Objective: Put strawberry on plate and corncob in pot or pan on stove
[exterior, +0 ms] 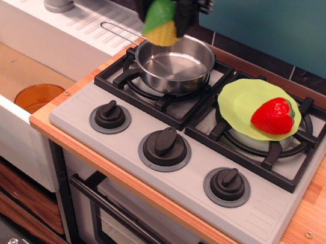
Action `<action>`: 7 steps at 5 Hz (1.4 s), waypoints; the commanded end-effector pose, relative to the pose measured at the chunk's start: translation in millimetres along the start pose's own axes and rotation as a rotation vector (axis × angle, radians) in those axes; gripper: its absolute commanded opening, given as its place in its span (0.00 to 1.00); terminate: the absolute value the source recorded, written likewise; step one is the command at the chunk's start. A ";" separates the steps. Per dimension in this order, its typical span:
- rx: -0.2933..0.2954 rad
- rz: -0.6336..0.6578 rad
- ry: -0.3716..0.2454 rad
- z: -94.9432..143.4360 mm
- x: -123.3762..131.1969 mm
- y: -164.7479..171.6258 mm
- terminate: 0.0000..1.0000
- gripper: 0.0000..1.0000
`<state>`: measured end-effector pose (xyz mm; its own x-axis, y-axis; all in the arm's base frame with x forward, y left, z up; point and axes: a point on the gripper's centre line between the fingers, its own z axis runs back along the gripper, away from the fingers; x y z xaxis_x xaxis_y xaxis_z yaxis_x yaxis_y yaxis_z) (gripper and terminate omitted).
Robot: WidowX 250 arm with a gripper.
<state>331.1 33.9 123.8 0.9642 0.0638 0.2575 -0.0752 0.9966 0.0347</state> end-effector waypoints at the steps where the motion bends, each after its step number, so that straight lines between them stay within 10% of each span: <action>1: -0.045 -0.020 -0.118 -22.8 34.4 -25.9 0.00 0.00; 6: -0.051 -0.061 -0.105 -27.9 31.8 12.9 0.00 0.00; 7: -0.054 -0.058 -0.103 -31.0 26.7 13.6 0.00 1.00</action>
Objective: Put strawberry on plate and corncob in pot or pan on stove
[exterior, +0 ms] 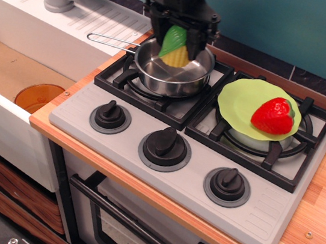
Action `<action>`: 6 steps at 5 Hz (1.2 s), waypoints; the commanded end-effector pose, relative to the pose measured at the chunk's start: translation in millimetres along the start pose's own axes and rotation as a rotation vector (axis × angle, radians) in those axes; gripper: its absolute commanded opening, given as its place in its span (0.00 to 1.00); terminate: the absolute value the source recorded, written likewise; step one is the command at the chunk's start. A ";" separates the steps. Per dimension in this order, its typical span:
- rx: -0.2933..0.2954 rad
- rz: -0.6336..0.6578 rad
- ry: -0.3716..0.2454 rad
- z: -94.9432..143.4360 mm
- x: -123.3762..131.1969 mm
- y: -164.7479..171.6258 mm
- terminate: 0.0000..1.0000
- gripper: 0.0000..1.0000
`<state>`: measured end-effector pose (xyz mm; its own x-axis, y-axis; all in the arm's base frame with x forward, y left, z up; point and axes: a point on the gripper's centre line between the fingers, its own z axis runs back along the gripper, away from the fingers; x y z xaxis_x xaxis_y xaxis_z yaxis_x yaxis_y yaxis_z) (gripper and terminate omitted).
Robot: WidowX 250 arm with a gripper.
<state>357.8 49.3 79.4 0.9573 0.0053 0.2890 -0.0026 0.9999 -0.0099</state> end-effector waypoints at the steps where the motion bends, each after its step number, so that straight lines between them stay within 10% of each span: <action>1: 0.014 0.000 -0.058 23.4 7.4 0.1 0.00 1.00; 4: 0.051 0.045 0.034 75.4 1.2 -27.7 0.00 1.00; 6: 0.046 -0.069 0.076 106.5 5.9 16.0 0.00 1.00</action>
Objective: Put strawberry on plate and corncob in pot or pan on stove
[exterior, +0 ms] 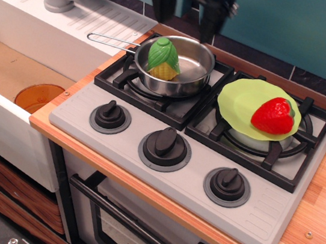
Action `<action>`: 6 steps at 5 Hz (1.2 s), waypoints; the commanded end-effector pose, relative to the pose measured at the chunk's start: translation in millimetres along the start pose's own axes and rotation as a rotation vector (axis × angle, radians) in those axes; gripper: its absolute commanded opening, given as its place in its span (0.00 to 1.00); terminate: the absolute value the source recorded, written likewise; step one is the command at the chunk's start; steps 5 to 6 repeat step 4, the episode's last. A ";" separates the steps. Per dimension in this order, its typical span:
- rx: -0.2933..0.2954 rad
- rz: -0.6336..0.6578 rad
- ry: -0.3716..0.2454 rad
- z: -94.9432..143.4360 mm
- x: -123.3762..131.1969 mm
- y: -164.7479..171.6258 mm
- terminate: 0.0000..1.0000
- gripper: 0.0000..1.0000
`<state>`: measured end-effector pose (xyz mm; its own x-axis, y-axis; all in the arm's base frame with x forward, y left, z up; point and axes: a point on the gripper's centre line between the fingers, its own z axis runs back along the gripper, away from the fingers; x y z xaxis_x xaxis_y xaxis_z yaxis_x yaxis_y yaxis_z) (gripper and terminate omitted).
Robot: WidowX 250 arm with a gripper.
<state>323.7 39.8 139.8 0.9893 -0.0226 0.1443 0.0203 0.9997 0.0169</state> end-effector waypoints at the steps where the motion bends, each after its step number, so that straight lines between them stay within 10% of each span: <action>1: 0.022 -0.034 -0.070 46.1 11.6 41.2 0.00 1.00; 3: -0.051 -0.046 -0.109 14.8 0.7 51.6 0.00 1.00; 4: -0.052 -0.045 -0.106 13.4 -2.1 51.0 1.00 1.00; 6: -0.052 -0.045 -0.106 13.4 -2.1 51.0 1.00 1.00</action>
